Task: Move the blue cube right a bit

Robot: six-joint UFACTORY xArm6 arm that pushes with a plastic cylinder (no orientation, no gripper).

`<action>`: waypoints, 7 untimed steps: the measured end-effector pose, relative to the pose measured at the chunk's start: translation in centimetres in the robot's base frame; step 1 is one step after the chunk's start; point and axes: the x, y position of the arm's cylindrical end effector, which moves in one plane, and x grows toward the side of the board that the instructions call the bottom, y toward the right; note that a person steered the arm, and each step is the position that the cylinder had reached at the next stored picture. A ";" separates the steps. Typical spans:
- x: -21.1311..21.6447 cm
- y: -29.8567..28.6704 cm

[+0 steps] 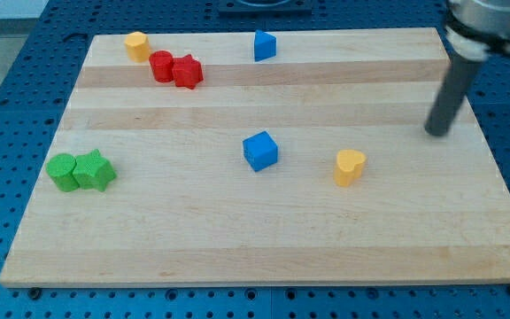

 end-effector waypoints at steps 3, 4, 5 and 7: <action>6.2 -0.3; 2.1 -3.0; -0.3 -3.3; 0.3 -7.5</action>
